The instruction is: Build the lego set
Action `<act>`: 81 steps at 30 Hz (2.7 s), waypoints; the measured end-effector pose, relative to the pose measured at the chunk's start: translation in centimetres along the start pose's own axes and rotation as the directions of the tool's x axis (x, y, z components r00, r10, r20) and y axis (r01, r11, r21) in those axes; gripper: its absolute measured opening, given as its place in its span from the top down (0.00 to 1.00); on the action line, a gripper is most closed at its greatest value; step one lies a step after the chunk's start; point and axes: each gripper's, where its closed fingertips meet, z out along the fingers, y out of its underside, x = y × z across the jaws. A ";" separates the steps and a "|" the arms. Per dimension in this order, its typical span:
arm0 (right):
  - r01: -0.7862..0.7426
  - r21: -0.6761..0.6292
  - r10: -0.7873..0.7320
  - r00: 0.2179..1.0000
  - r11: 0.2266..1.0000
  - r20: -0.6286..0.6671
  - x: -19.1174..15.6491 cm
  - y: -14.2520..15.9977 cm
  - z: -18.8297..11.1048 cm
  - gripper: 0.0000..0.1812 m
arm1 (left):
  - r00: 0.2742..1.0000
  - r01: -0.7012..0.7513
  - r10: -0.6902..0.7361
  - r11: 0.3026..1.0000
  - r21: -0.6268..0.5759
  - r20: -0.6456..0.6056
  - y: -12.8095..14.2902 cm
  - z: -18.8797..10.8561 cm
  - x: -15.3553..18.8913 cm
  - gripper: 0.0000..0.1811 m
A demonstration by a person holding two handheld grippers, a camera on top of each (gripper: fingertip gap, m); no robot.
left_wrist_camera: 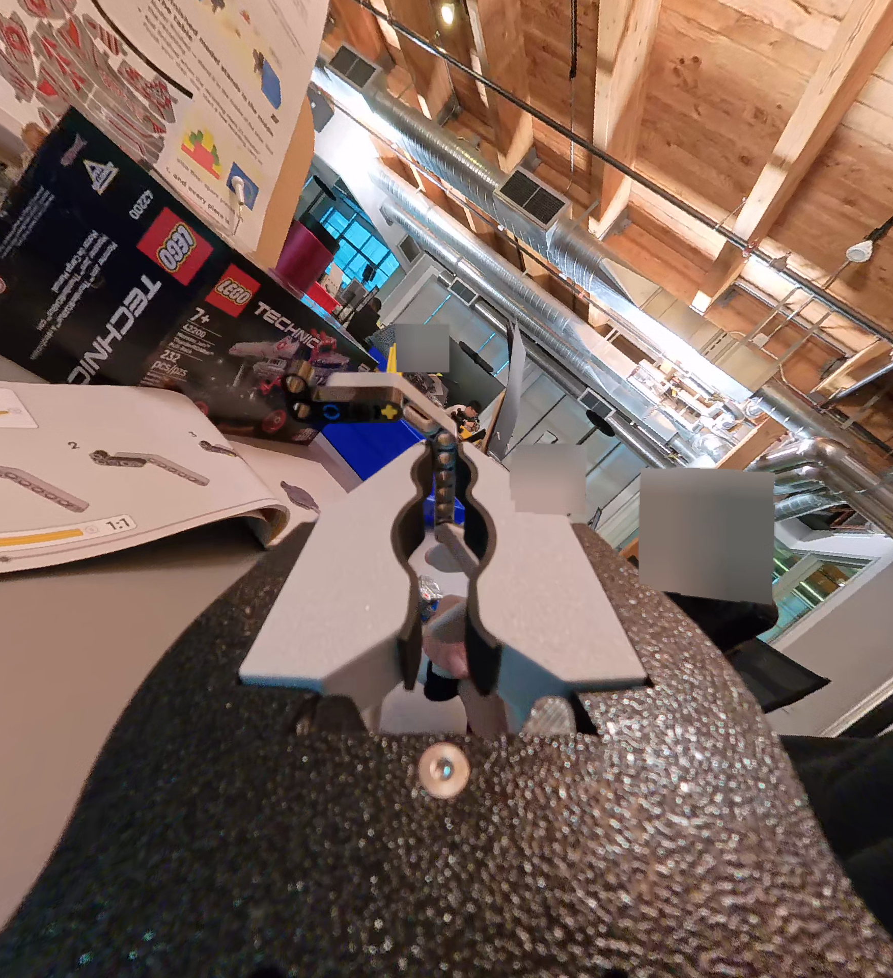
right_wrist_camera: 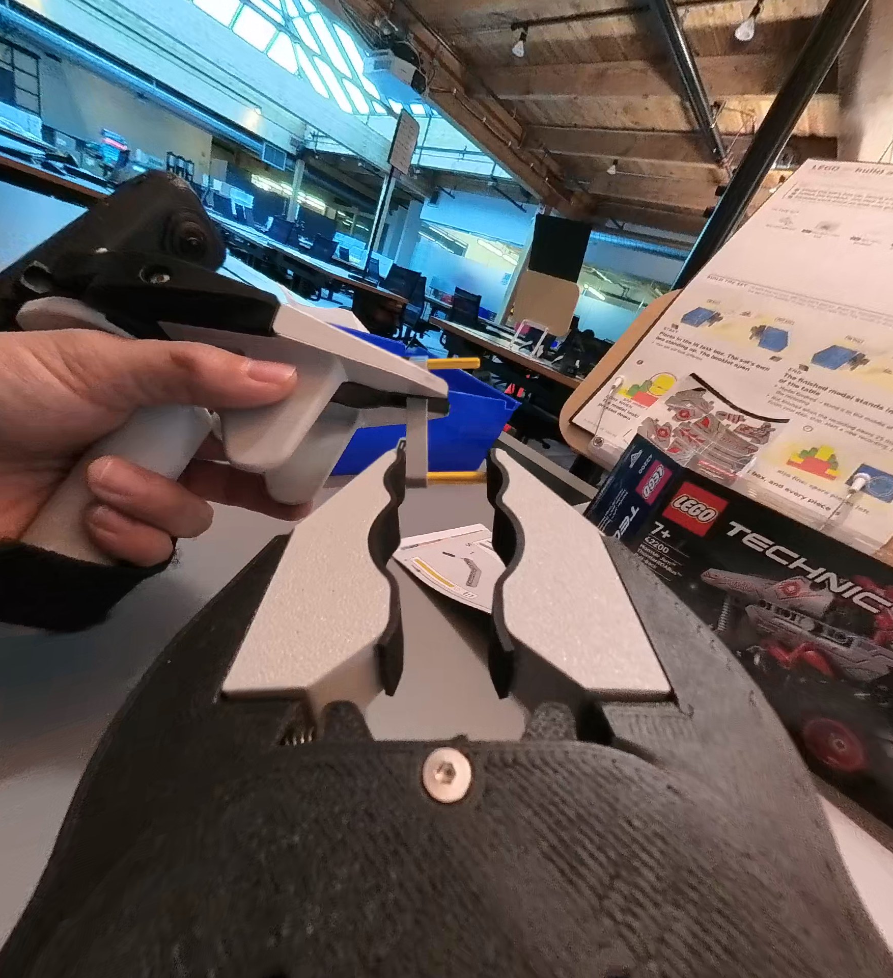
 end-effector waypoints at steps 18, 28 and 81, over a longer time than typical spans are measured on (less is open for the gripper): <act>-0.102 -0.109 0.100 0.995 0.989 -0.030 0.8 2.0 0.4 0.77 | 0.956 -0.284 0.282 0.959 0.010 0.085 0.7 0.4 -0.2 0.98; 0.046 -0.125 -0.055 0.996 0.991 -0.067 0.9 1.5 0.1 0.77 | 0.951 -0.307 0.305 0.951 0.034 0.047 1.0 0.5 0.3 0.98; 0.068 -0.152 -0.077 0.995 0.986 -0.057 1.3 1.4 -0.1 0.78 | 0.908 -0.417 0.419 0.894 0.164 0.029 1.3 0.5 1.3 0.98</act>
